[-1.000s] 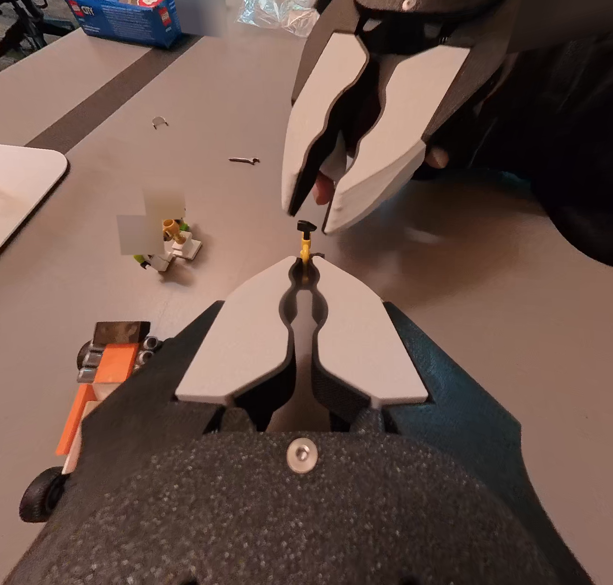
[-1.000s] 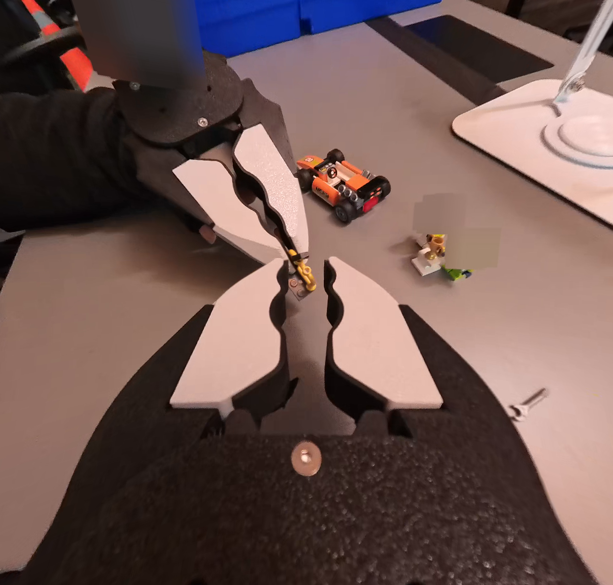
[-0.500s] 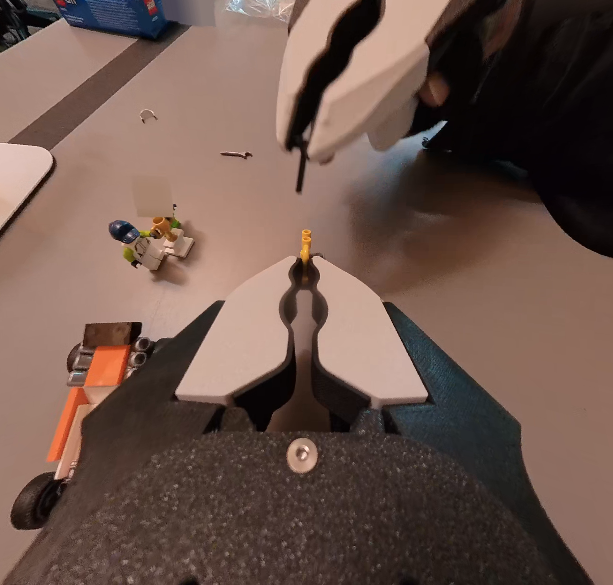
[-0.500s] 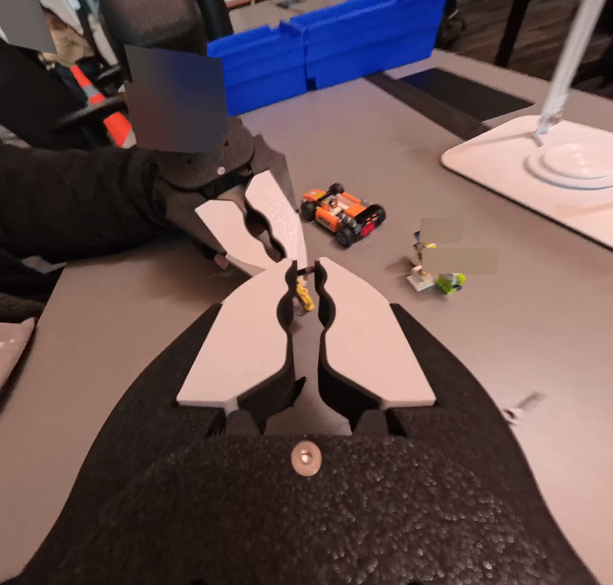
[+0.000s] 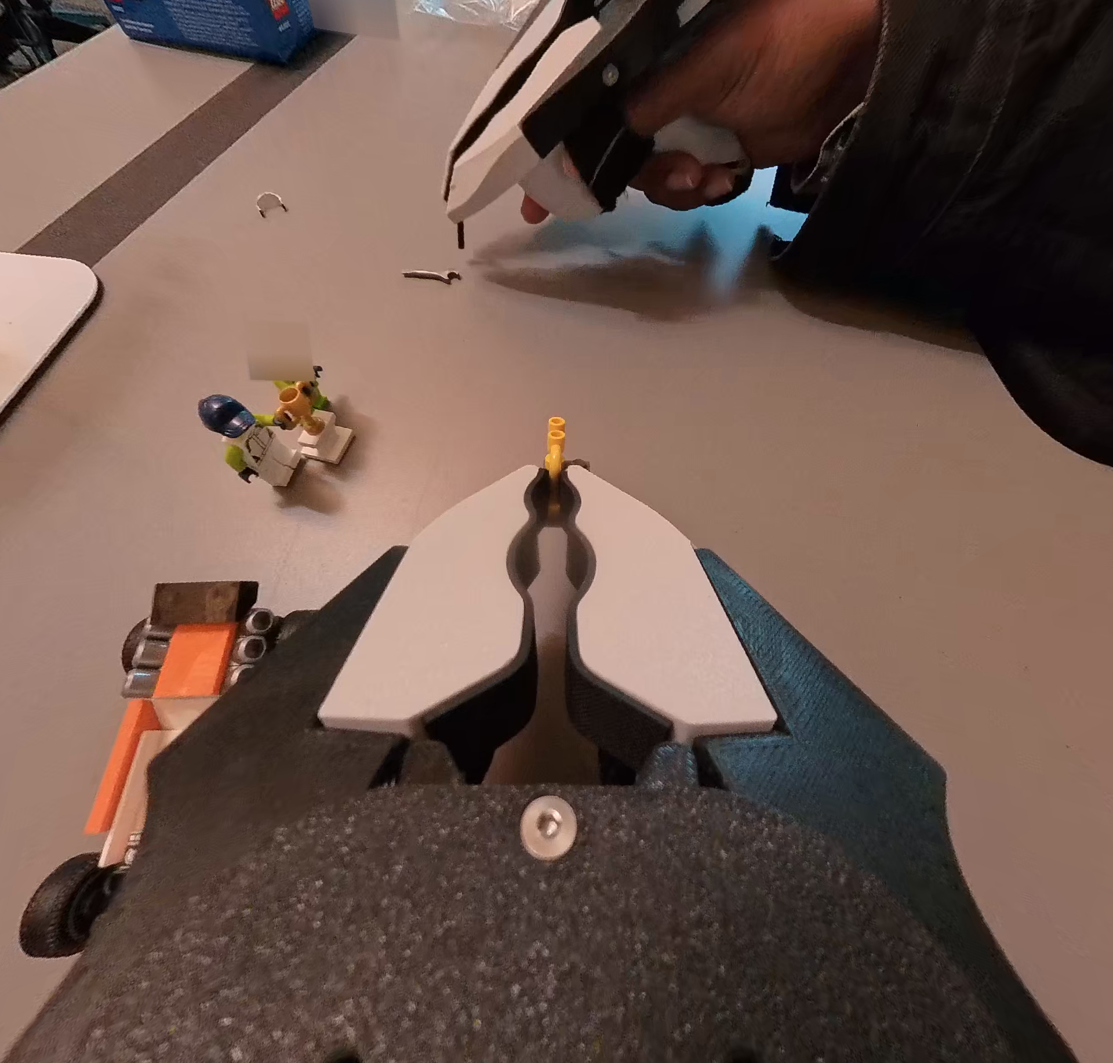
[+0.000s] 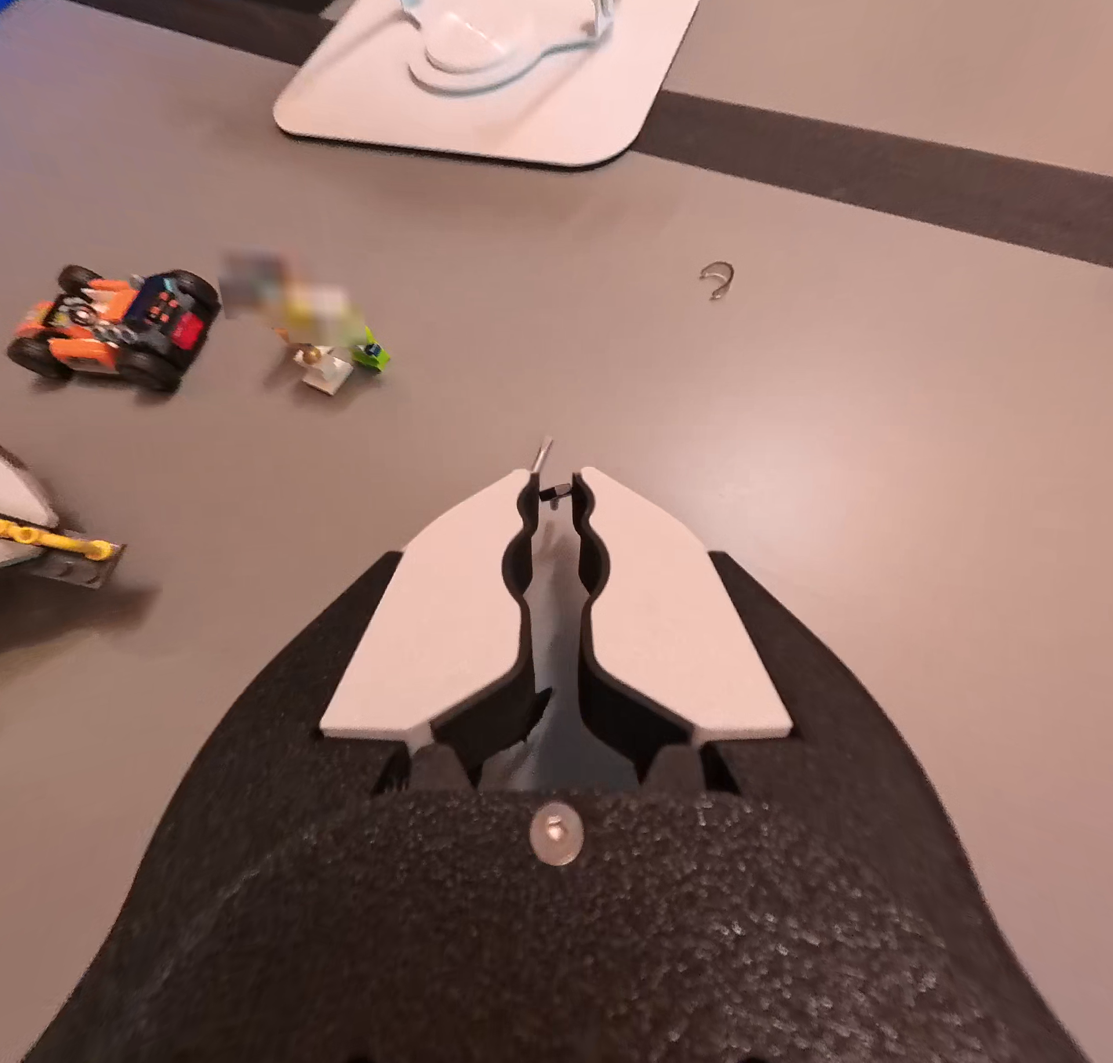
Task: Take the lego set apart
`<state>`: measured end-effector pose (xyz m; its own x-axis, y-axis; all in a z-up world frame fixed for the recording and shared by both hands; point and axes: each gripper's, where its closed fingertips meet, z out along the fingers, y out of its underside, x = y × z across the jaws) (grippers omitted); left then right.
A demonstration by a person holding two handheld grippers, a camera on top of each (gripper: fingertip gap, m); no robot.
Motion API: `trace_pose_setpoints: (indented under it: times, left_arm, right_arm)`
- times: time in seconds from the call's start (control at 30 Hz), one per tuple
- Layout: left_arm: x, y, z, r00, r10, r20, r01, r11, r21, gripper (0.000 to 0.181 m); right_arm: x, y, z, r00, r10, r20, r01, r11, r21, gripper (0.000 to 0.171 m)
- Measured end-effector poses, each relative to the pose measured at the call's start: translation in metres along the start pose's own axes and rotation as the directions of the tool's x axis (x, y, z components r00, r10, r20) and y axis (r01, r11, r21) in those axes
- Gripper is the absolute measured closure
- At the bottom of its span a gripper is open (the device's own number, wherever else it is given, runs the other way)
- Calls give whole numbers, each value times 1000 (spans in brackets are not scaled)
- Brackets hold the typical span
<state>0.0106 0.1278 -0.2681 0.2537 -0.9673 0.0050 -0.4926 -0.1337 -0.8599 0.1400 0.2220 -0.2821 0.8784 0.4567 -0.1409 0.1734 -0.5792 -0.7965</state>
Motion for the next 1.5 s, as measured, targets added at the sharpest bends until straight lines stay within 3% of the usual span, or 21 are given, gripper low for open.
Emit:
trace_pose_setpoints:
  times: [0.2,0.33,0.47,0.63,0.9,1.0,1.1,1.27,1.4,1.5]
  left_arm:
    - [1,-3,-1,1000,0,-3,0,1000,11,178]
    - [-1,-5,-4,1000,-10,-2,10,1000,23,178]
    - [-1,-7,-7,1000,-17,-23,18,999,43,178]
    - [12,-7,-11,994,19,-109,-13,999,53,178]
    - [16,-7,-12,990,34,-135,-26,998,60,177]
    - [11,-16,-16,992,17,-126,-2,992,123,158]
    - [8,-24,-21,987,-52,-154,79,981,177,153]
    - [9,-26,-23,962,-146,-229,190,965,182,158]
    - [11,-39,-26,918,-248,-308,325,917,232,168]
    - [0,-42,-25,908,-316,-276,387,886,257,171]
  right_arm:
    - [-2,-2,3,1000,12,0,-12,1000,17,153]
    - [-42,-34,-18,982,-93,164,61,980,189,152]
    - [-113,-19,-29,854,-307,421,240,949,205,152]
    - [-164,6,-26,730,-371,574,332,927,176,149]
    - [-175,15,-28,687,-392,612,367,914,172,166]
    - [-174,7,-34,687,-351,637,309,934,181,167]
    - [-172,-2,-38,689,-316,653,236,949,210,167]
    - [-166,-24,-46,714,-290,637,130,949,286,167]
    - [-162,-31,-43,759,-308,574,134,936,325,167]
    - [-161,-35,-39,784,-324,530,147,926,349,167]
